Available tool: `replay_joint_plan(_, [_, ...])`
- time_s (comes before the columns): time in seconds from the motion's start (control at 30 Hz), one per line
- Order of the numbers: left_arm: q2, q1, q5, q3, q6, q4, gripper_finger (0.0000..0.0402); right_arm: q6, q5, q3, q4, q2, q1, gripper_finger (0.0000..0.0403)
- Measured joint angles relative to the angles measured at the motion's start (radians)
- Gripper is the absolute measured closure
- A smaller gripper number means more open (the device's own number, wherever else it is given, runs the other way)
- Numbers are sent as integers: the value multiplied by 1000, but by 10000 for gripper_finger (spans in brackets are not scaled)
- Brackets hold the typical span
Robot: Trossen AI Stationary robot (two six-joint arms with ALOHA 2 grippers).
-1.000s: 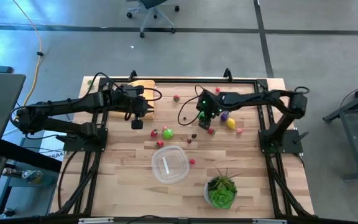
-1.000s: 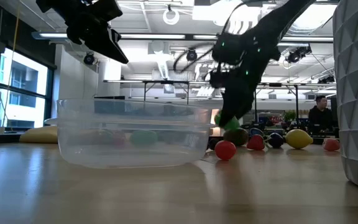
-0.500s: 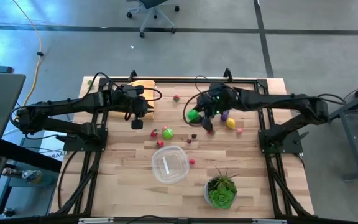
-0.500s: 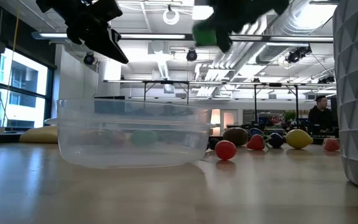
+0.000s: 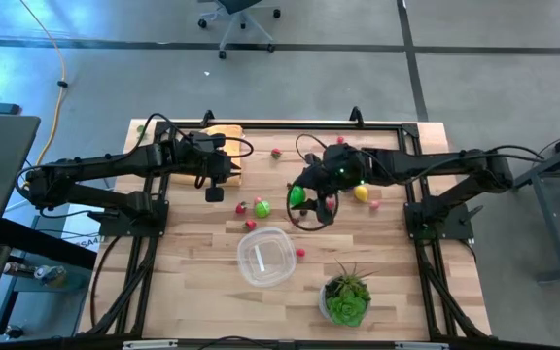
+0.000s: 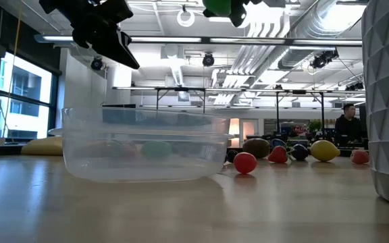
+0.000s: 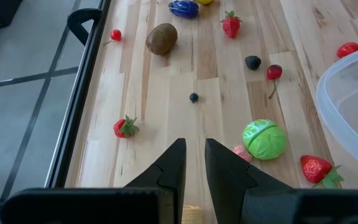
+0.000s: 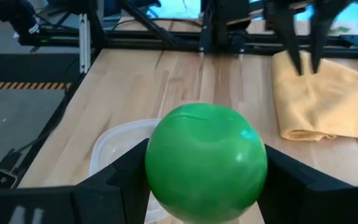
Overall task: Pick and placing Produce into tupperware
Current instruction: Put the green pear into the transparent bin
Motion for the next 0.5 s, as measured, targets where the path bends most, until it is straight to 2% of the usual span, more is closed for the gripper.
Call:
replay_joint_plan(0.13, [0, 0, -1, 0, 0, 0, 350, -17, -2, 0, 0, 0, 11, 194])
replay_joint_plan(0.33, [2, 0, -94, 0, -4, 19, 350, -21, -15, 0, -3, 0, 20, 194])
replay_joint_plan(0.4, [2, 0, -76, 0, -60, 12, 350, -36, -17, 0, -4, 0, 22, 194])
replay_joint_plan(0.5, [-20, 0, 11, 0, -81, 12, 350, -55, -27, 0, -13, 0, 23, 194])
